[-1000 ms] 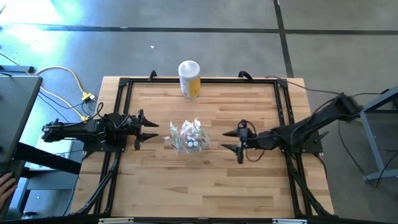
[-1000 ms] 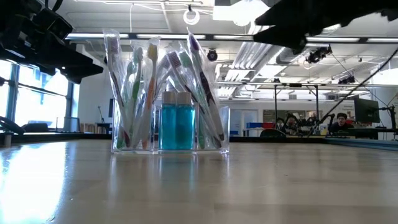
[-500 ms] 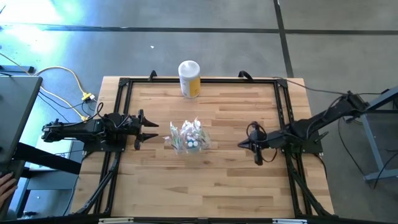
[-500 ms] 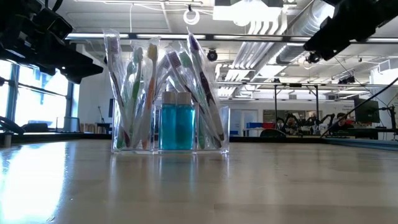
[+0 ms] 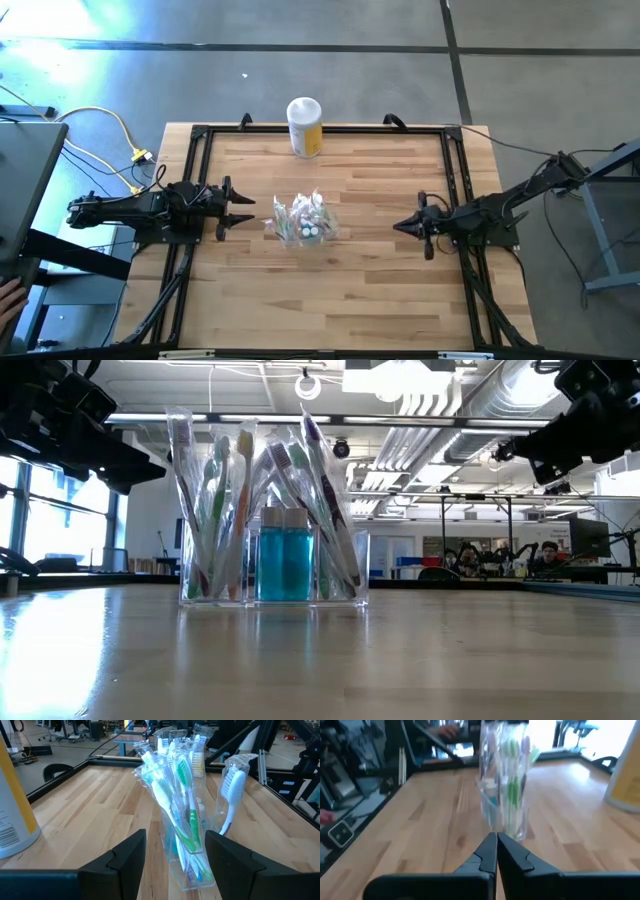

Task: Pick & Place toothbrushing station
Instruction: Return to Home Position

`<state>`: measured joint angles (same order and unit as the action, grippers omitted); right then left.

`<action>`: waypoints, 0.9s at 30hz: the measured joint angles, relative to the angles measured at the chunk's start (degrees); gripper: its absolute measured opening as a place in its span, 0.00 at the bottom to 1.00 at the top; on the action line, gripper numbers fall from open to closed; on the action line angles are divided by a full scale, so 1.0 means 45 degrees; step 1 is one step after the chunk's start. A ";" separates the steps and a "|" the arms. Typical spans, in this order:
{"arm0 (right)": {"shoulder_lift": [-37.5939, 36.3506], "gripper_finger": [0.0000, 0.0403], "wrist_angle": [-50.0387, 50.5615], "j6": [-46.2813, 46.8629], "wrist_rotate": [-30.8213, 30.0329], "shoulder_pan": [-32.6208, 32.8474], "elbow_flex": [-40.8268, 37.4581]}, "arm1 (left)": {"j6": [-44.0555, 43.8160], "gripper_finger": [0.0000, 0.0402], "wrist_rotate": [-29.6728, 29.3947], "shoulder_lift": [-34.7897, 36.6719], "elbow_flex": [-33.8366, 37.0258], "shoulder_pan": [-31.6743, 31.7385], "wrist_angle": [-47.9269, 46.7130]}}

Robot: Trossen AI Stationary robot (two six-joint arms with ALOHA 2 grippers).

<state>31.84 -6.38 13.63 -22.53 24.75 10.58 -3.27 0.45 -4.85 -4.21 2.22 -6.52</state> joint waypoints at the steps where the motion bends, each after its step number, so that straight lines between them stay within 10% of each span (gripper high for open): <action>1: -0.0373 0.01 -0.0347 -0.0215 -0.0008 -0.0066 -0.0322 | 0.0000 0.50 0.0000 -0.0002 0.0000 0.0005 0.0000; 27: -0.6989 0.00 0.2219 -0.1398 0.0728 -0.3380 -0.1678 | 0.0000 0.50 0.0000 -0.0002 0.0000 0.0000 0.0000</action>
<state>0.39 3.60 7.34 -19.26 9.54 3.02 -3.27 0.45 -4.86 -4.21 2.22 -6.52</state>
